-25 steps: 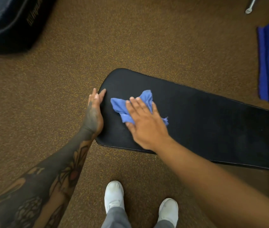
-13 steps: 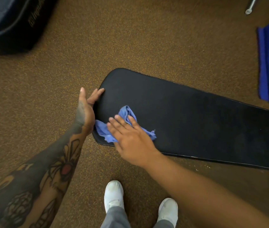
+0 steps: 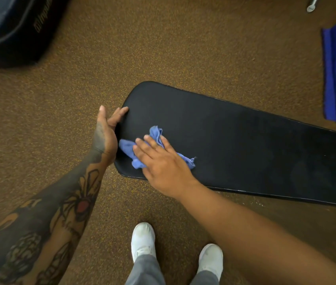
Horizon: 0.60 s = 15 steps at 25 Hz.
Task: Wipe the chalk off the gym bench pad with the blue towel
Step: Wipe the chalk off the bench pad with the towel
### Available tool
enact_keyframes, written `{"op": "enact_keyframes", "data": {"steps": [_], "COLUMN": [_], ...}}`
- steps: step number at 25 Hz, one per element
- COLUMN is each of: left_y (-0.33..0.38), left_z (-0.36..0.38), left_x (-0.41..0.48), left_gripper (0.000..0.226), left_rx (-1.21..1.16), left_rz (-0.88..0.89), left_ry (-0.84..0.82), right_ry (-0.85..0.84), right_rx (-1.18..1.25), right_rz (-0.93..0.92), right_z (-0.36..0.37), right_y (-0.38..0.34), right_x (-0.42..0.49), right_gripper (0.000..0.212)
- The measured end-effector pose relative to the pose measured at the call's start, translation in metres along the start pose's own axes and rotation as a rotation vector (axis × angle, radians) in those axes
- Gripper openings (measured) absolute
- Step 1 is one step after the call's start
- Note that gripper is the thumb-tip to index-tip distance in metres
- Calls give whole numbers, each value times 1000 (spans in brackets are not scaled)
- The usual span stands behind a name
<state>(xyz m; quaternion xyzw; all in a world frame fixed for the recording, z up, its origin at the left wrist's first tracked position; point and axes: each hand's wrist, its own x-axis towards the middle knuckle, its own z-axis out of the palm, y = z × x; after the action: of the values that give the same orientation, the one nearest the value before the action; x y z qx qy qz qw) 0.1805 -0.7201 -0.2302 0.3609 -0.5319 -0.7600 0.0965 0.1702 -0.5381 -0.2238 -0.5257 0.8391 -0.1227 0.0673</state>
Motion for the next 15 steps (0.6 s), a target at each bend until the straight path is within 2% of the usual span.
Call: {"op": "enact_keyframes", "data": {"steps": [2,3,6,7,8,9,12,14,15], "left_y": [-1,-1,-2,-3,-3,-2,-4,-4,-3], "left_z": [1,1,5,8,11,16,15,8,6], "left_x": [-1,-1,-4,-5,-7,-9,-8,-5,-4], "left_gripper": [71,71,70,67,63,60,59,64,65], "left_rx": [14,31,148,170,186,189,205,181,184], "left_rz": [2,-2,22,34,43,46,67,51,46], "left_ry": [9,14,21,32,42,46,55,43,34], "right_ry": [0,53,207,212,230,225,21,-22,-10], "right_rx": [6,-2,43,59,54,38,15,-32,-81], "right_rz": [-70,-16,375,460,471,406,46,-18,12], "right_z": [-8,-12,-24,-23,-18,-9,4,-3,-6], "right_y": [32,53,97,86,65,38,-18,4,21], "right_x": [-22,-25,6,22,33,36,-12,-38,-38], "right_gripper": [49,47,45,46,47,49,50,50,49]}}
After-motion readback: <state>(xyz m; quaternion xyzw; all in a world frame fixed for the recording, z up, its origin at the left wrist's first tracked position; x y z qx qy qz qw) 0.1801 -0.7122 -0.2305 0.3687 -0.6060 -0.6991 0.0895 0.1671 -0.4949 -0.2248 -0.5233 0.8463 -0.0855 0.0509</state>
